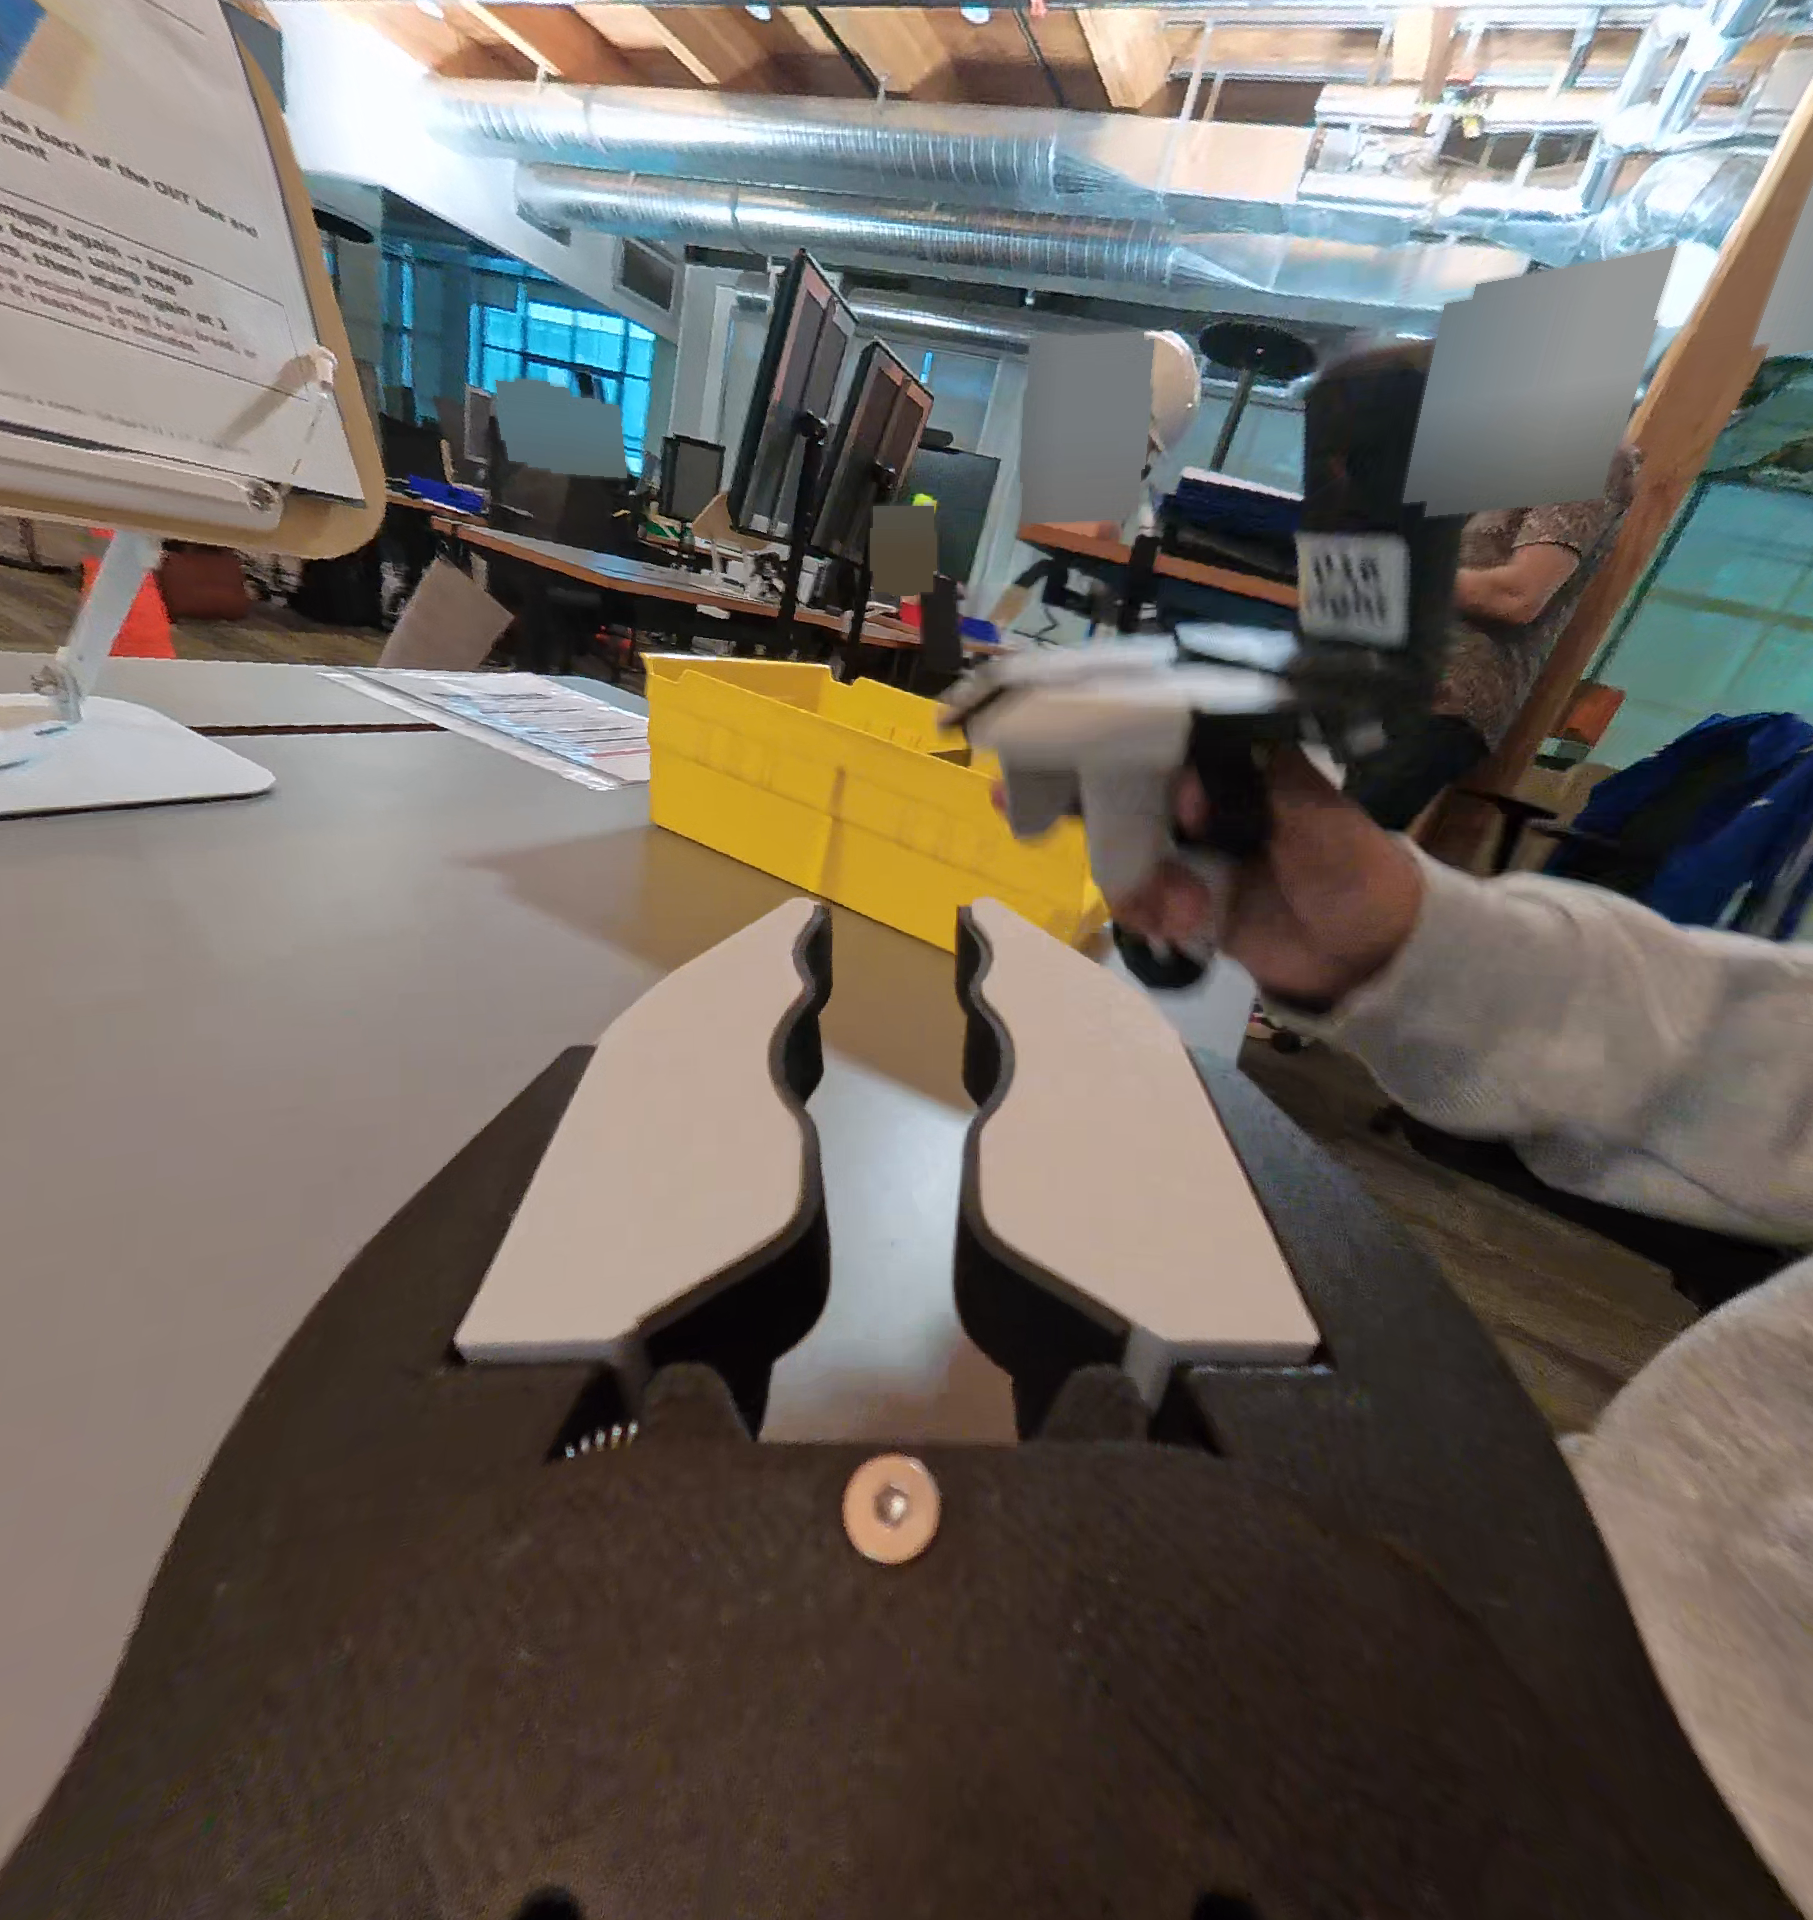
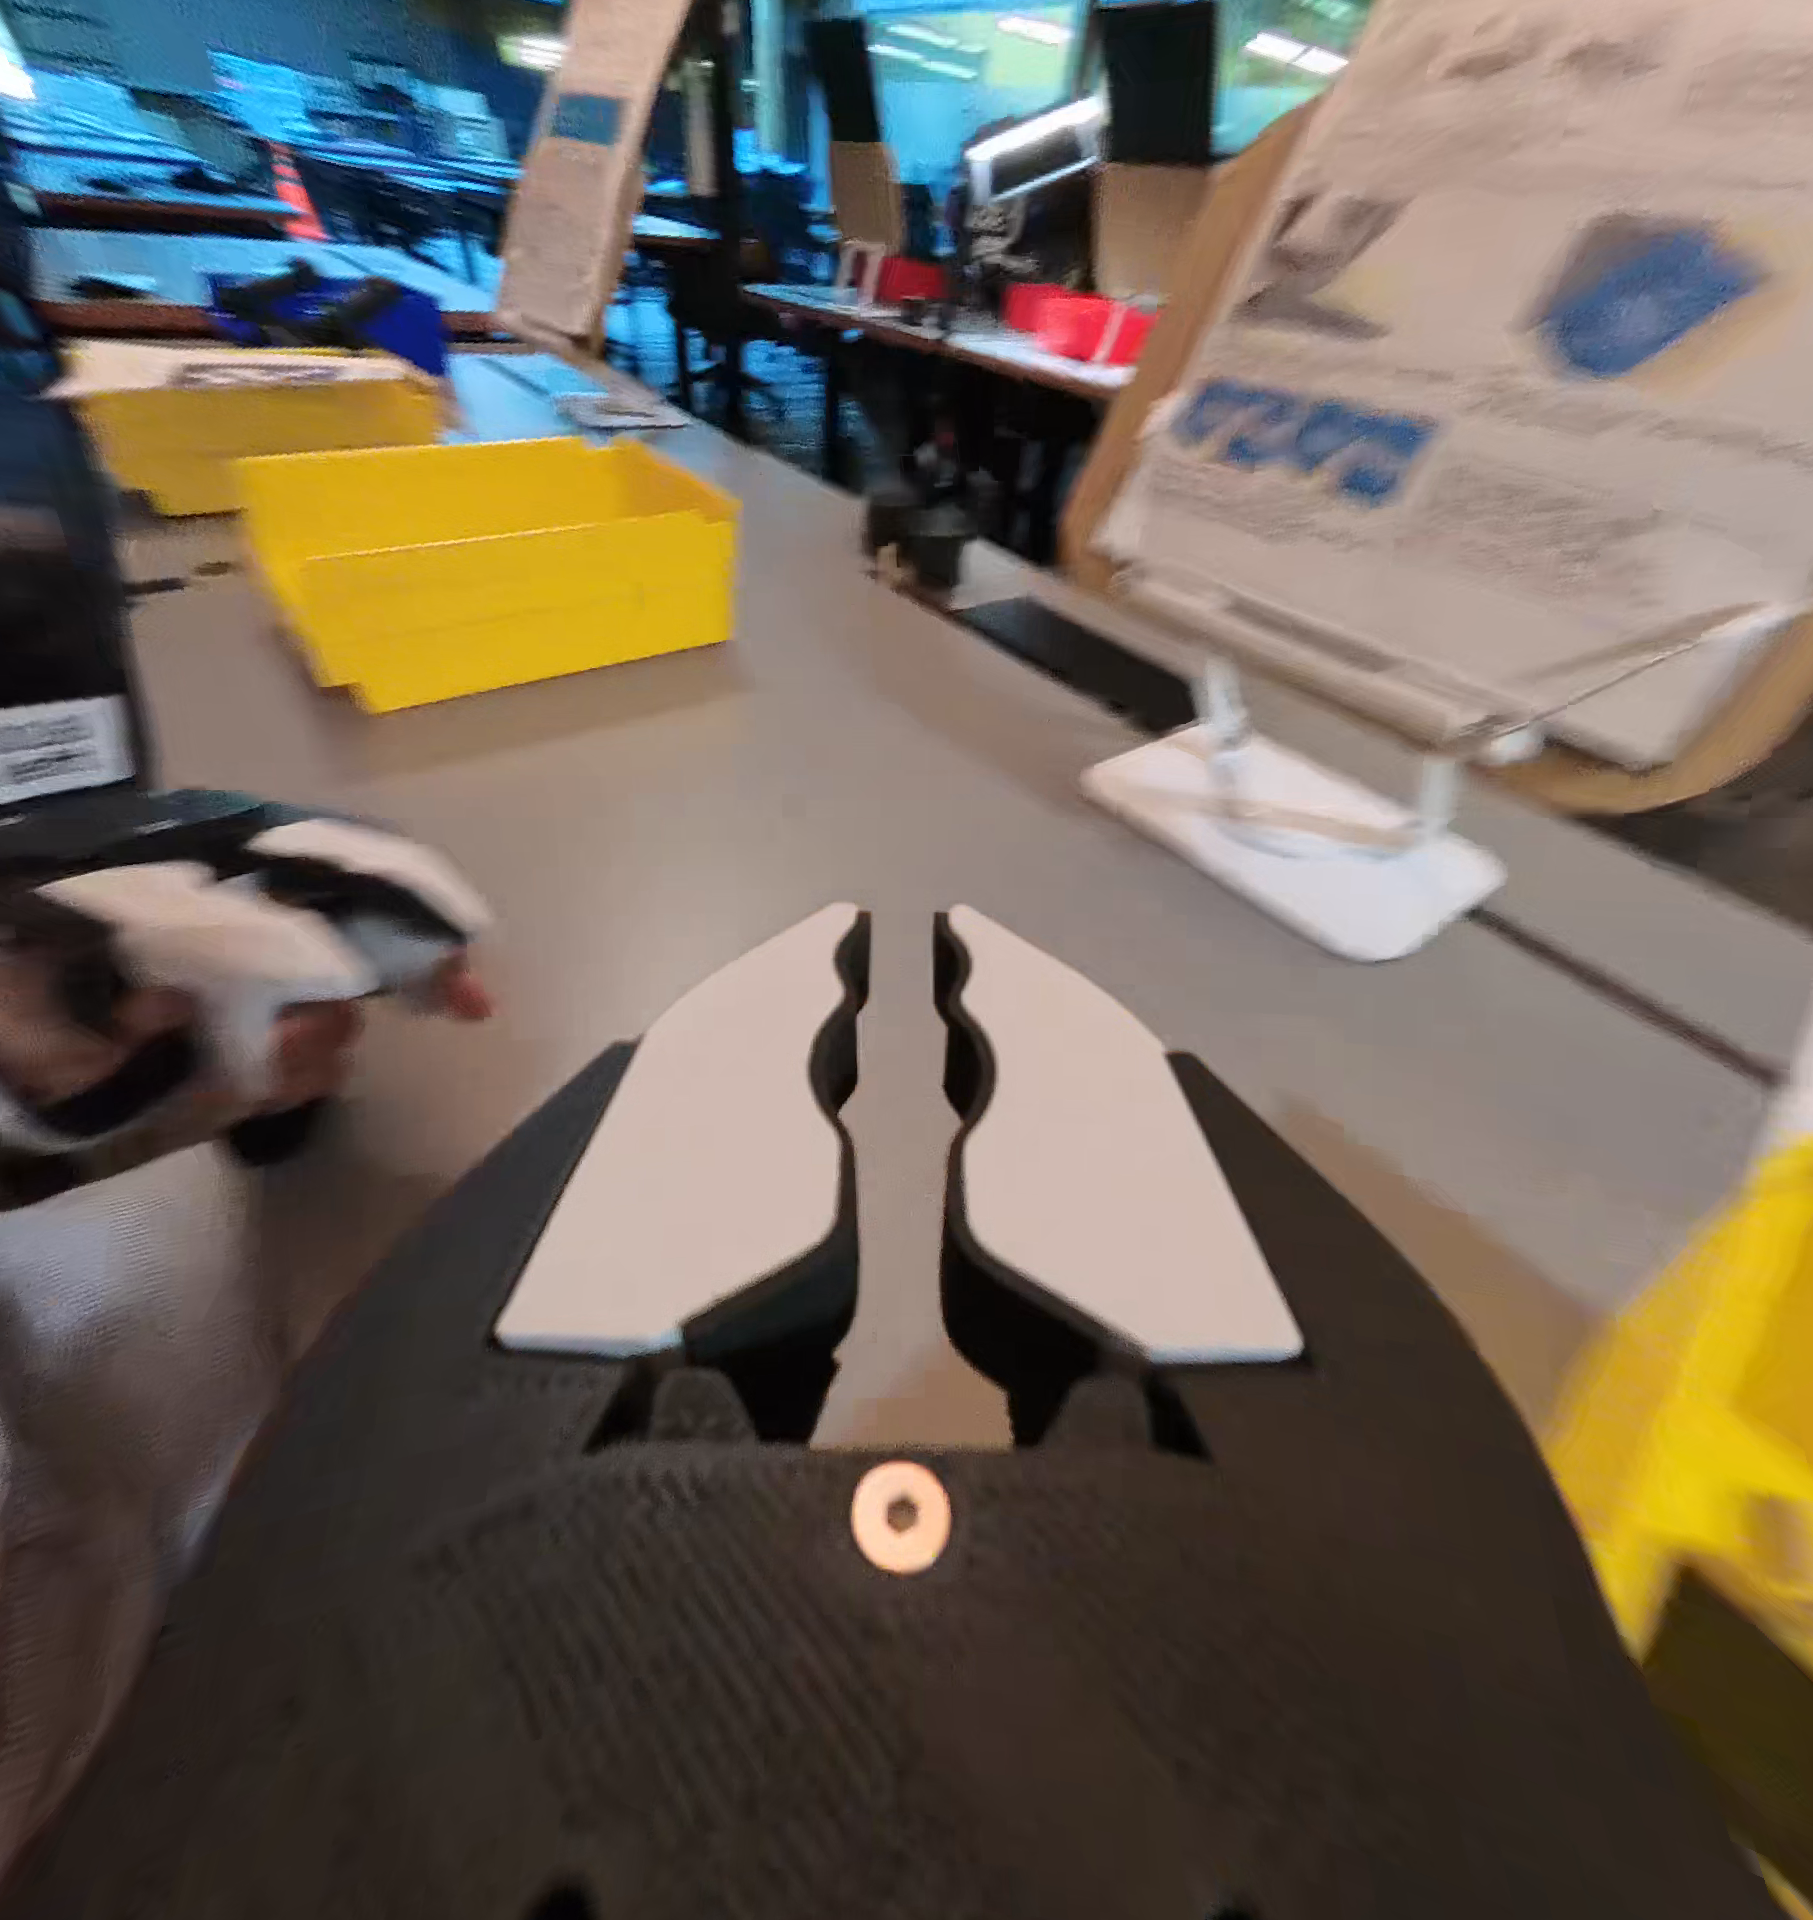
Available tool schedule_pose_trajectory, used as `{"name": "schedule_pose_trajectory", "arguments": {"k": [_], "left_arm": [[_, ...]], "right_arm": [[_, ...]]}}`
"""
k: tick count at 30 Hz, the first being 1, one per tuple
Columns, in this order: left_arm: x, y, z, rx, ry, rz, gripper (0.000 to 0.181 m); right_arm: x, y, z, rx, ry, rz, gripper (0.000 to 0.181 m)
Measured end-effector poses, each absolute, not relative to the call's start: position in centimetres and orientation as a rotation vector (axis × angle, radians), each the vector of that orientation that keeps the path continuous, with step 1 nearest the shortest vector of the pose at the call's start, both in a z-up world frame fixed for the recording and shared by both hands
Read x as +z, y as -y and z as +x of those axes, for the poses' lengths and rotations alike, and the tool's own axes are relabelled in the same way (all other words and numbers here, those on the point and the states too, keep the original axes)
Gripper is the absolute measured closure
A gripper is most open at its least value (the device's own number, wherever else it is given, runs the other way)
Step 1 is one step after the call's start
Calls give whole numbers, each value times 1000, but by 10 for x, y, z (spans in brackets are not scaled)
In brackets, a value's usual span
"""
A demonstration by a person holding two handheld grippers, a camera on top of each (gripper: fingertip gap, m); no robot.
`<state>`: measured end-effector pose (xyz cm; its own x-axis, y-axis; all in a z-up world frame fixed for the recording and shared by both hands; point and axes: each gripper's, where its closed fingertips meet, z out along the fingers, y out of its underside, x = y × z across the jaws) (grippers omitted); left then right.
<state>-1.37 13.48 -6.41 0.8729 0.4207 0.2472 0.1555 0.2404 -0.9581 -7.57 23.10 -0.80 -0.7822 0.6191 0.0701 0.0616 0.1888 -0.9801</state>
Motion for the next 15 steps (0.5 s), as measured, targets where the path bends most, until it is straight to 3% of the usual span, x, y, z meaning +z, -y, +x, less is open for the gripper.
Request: {"name": "schedule_pose_trajectory", "arguments": {"k": [6,10,15], "left_arm": [[-55,-117,-28,364,530,-1309,169],[-28,-54,-60,534,659,-1235,169],[26,87,-102,480,953,-1170,158]], "right_arm": [[-102,-182,-9,1645,2244,-606,165],[-110,-176,-9,1553,2259,-486,166],[-110,-156,9,1777,2324,-555,165]]}}
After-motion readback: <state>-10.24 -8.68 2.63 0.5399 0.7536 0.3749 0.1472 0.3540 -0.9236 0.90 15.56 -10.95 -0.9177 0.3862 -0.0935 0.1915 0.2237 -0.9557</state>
